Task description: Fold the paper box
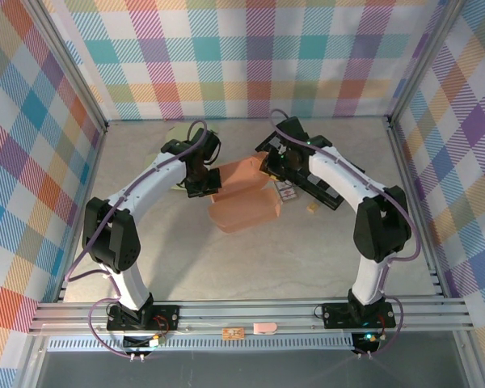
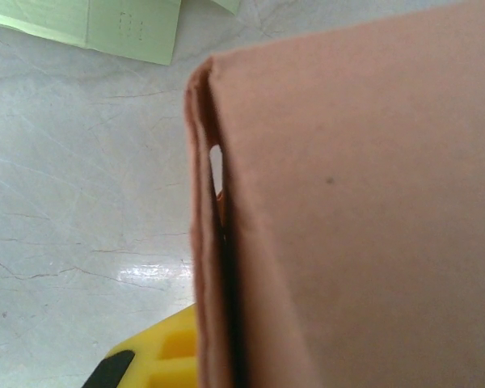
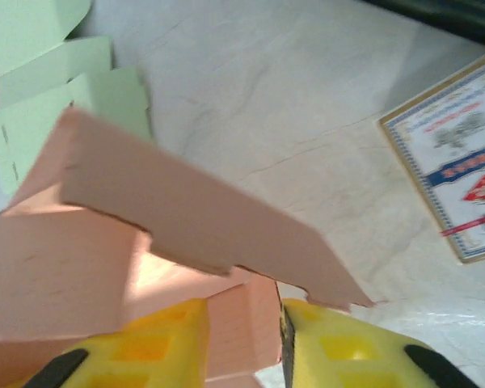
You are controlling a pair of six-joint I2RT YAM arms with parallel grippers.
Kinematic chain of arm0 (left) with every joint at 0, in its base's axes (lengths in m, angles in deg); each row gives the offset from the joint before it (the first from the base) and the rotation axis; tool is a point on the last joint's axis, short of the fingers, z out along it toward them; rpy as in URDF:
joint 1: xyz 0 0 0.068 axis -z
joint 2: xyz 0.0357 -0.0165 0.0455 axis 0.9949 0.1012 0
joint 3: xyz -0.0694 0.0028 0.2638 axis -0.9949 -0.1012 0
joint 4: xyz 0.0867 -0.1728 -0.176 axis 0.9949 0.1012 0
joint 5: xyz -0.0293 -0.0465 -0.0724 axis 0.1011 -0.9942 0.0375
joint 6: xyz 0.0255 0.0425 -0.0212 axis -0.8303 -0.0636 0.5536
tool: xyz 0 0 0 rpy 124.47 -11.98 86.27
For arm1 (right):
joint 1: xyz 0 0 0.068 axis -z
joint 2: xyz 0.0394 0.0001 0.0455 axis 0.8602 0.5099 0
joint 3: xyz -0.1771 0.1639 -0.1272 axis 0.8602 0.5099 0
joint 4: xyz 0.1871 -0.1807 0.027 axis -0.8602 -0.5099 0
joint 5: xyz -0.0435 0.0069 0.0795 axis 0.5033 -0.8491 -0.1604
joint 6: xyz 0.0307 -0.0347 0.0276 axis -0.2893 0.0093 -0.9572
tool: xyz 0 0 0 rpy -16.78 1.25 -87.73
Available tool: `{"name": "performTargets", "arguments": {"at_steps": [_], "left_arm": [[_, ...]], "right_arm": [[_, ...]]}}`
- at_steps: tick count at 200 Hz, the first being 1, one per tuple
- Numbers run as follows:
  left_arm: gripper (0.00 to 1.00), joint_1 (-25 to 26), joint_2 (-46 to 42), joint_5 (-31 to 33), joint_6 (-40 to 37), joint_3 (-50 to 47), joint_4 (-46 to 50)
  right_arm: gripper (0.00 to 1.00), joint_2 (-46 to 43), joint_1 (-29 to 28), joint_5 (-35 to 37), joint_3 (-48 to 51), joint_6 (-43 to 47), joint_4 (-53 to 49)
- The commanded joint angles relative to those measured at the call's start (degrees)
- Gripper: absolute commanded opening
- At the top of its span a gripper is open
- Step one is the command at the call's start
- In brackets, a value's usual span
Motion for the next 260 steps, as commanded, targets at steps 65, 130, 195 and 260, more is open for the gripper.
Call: {"name": "performTargets", "arguments": {"at_steps": [65, 130, 195, 260], "left_arm": [[0.00, 0.6, -0.9, -1.6, -1.0, 2.9, 1.4], [0.00, 0.6, -1.2, -1.6, -1.0, 2.9, 1.3], [0.00, 0.6, -1.8, -1.8, -0.9, 2.0, 1.1], [0.00, 0.6, -2.0, -2.6, -0.8, 1.9, 0.9]], "right_arm": [[0.36, 1.1, -0.7, -5.0, 1.1, 0.2, 1.5], [0.38, -2.3, -1.0, -3.2, 3.8, -5.0, 0.0], [0.36, -6.3, -1.0, -3.9, 4.4, -7.7, 1.1], [0.35, -4.4, -1.0, -7.1, 3.4, -9.9, 4.3]]}}
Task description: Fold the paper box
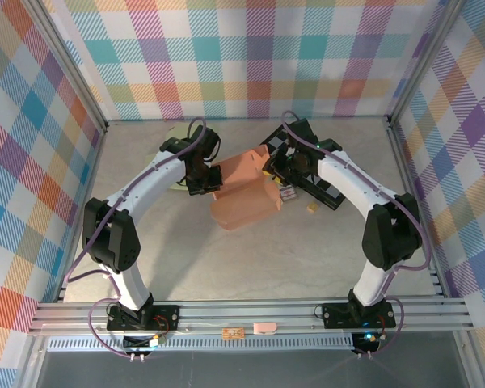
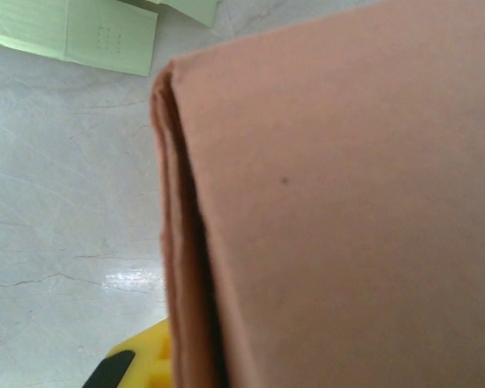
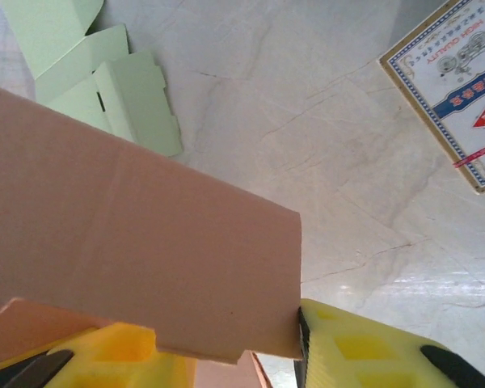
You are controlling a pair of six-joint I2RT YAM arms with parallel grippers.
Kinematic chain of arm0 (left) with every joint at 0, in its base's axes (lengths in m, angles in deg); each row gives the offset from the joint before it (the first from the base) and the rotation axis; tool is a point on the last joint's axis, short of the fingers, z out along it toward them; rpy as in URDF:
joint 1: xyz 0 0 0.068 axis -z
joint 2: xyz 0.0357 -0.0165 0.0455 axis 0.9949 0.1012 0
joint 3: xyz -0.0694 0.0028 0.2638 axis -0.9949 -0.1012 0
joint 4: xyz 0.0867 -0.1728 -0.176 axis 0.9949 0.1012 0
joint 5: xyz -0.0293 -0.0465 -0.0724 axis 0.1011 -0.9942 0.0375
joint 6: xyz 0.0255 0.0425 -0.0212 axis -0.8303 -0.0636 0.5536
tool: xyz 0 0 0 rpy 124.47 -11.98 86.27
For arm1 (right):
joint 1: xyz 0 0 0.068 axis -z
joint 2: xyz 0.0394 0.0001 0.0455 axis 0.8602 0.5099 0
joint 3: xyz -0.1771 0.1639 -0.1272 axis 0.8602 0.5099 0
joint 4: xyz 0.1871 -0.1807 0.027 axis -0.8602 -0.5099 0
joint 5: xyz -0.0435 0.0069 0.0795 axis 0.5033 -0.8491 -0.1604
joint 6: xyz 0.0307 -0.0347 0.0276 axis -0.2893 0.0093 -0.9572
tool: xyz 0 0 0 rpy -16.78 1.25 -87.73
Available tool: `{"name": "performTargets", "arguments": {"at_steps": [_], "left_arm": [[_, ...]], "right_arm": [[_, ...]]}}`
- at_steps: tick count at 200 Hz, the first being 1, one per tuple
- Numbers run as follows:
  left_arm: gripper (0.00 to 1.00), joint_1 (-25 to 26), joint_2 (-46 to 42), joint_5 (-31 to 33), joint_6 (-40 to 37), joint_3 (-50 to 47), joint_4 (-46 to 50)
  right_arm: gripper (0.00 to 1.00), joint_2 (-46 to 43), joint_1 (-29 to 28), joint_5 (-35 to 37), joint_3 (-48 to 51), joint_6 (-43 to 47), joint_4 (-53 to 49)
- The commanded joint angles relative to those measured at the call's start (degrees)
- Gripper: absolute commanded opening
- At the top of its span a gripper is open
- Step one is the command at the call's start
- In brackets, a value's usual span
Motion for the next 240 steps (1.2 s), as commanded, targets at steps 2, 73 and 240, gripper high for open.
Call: {"name": "performTargets", "arguments": {"at_steps": [2, 73, 240], "left_arm": [[0.00, 0.6, -2.0, -1.2, -0.7, 0.4, 1.1], [0.00, 0.7, -2.4, -1.6, 0.1, -0.4, 0.4], [0.00, 0.7, -3.1, -1.7, 0.0, -0.9, 0.6]], "right_arm": [[0.35, 0.9, -0.3, -1.8, -0.8, -1.2, 2.6], [0.35, -1.0, -0.1, 0.0, 1.9, -6.2, 6.5], [0.39, -0.2, 6.0, -8.0, 5.3, -31.8, 9.0]]}}
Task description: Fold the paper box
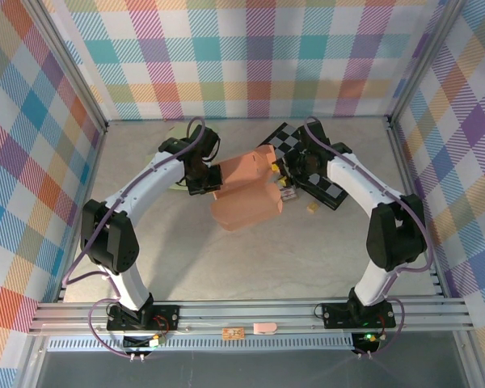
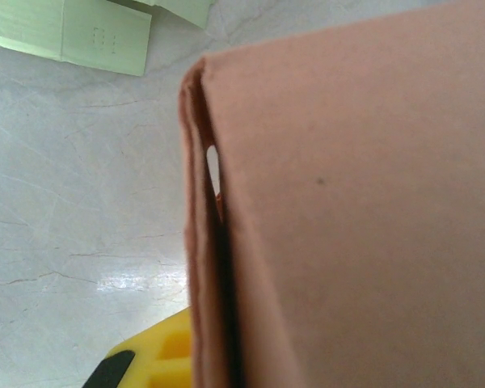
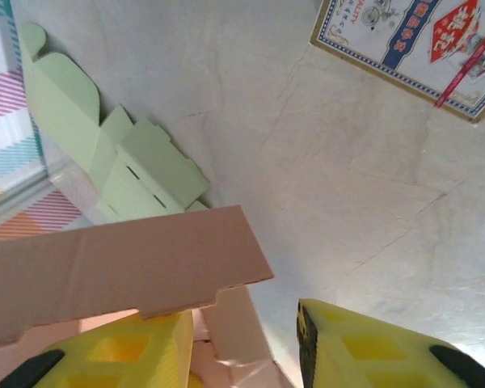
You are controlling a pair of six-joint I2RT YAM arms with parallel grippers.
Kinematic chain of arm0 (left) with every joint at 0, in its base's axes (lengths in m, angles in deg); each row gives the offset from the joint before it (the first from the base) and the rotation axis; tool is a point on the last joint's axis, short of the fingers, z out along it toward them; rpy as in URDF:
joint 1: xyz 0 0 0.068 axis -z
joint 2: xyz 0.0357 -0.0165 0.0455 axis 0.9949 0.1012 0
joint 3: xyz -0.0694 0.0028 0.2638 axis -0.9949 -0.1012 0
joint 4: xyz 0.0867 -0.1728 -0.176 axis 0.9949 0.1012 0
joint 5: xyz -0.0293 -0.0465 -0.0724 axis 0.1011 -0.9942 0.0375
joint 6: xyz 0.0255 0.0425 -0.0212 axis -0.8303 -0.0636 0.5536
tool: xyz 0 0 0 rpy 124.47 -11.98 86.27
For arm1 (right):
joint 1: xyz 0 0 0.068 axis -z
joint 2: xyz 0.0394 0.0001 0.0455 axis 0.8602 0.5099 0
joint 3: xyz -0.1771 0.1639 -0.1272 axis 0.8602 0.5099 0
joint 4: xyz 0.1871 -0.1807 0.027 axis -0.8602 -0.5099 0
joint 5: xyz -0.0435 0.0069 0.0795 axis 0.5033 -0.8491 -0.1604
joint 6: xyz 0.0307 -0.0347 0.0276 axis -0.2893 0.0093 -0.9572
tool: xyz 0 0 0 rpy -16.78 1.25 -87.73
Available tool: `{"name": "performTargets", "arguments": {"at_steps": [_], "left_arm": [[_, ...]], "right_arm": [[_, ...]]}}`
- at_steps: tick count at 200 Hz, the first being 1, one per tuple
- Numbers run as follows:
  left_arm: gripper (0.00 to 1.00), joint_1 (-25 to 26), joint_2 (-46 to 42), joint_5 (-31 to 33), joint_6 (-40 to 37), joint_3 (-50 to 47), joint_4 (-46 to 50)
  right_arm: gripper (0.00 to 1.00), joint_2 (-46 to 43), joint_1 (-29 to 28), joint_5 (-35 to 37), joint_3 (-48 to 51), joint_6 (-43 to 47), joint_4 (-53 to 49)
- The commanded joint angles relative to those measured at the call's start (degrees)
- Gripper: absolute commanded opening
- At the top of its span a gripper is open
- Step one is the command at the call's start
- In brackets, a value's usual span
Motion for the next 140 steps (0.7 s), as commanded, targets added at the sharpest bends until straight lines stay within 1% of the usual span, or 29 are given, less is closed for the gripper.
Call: {"name": "performTargets", "arguments": {"at_steps": [1, 23, 40, 61, 98, 140], "left_arm": [[0.00, 0.7, -2.3, -1.3, -0.3, -0.6, 0.9], [0.00, 0.7, -2.4, -1.4, -0.3, -0.7, 0.8], [0.00, 0.7, -2.5, -1.5, -0.3, -0.8, 0.8], [0.00, 0.8, -2.4, -1.6, -0.3, -0.8, 0.7], [0.00, 0.8, -2.0, -1.6, -0.3, -0.2, 0.6], [0.00, 0.8, -1.3, -1.9, -0.3, -0.1, 0.5]], "right_arm": [[0.38, 1.0, 0.4, -2.3, 0.0, -6.1, 3.2], [0.34, 0.9, 0.8, -0.9, 0.5, -8.1, 5.0], [0.30, 1.8, 0.7, -1.8, 0.8, -10.2, 7.5], [0.32, 3.1, 0.3, -3.6, 0.3, -11.9, 8.5], [0.38, 2.0, -1.1, -2.0, 2.0, -13.4, 9.2], [0.35, 0.2, -2.6, -2.0, 4.2, -18.4, 14.1]]}}
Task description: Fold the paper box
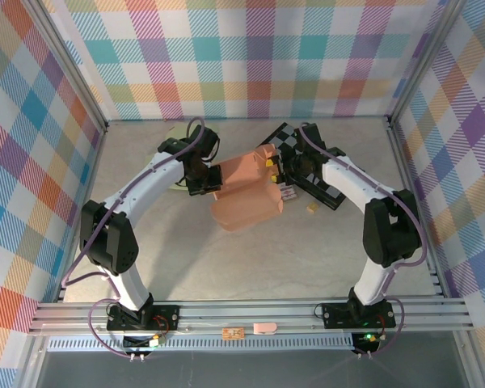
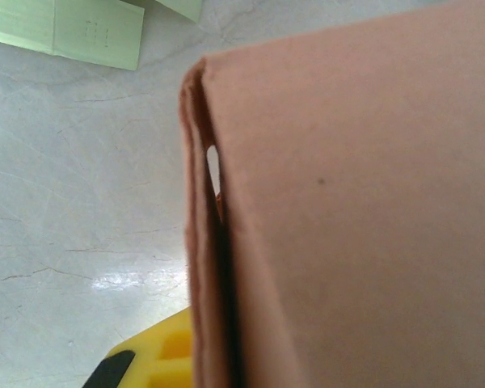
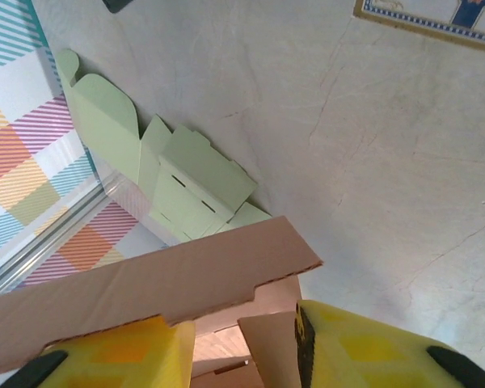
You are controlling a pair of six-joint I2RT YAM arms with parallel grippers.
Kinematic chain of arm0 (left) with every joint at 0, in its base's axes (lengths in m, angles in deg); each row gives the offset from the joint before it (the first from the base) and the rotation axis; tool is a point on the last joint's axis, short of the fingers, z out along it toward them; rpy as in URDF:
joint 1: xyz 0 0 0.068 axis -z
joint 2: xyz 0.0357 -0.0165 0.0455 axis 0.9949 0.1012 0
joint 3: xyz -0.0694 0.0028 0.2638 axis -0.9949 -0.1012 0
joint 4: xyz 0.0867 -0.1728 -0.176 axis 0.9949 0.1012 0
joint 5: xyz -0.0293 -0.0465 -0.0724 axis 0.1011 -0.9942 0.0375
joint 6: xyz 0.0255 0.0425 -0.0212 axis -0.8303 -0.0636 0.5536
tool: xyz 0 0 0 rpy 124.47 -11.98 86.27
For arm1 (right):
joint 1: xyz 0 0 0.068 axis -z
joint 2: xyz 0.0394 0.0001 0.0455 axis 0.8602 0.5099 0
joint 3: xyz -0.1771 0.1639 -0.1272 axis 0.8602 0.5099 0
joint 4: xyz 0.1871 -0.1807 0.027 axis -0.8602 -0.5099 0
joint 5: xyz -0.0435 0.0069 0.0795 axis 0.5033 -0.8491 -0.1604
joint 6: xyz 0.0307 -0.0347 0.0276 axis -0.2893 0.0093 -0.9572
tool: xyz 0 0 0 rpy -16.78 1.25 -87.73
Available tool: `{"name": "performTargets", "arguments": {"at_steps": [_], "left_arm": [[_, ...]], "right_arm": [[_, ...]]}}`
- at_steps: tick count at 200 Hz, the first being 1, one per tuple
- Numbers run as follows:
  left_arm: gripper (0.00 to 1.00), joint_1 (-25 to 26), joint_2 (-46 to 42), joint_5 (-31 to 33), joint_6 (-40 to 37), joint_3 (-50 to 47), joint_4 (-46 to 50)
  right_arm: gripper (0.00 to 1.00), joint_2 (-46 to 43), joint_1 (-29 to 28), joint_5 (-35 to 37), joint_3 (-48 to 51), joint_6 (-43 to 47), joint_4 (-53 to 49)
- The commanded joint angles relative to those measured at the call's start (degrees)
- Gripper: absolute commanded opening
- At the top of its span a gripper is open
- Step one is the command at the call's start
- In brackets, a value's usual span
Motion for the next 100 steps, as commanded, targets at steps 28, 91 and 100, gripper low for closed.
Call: {"name": "performTargets", "arguments": {"at_steps": [28, 91, 100], "left_arm": [[0.00, 0.7, -0.2, -1.1, -0.3, 0.3, 0.2], [0.00, 0.7, 1.0, -1.6, -0.5, 1.4, 0.3], [0.00, 0.7, 1.0, -1.5, -0.6, 1.5, 0.3]], "right_arm": [[0.33, -2.7, -1.5, 0.4, -0.1, -5.9, 4.1], [0.33, -2.0, -2.4, -0.4, -0.9, -5.0, 4.2], [0.35, -2.1, -2.4, 0.1, -1.7, -3.7, 3.0]]}}
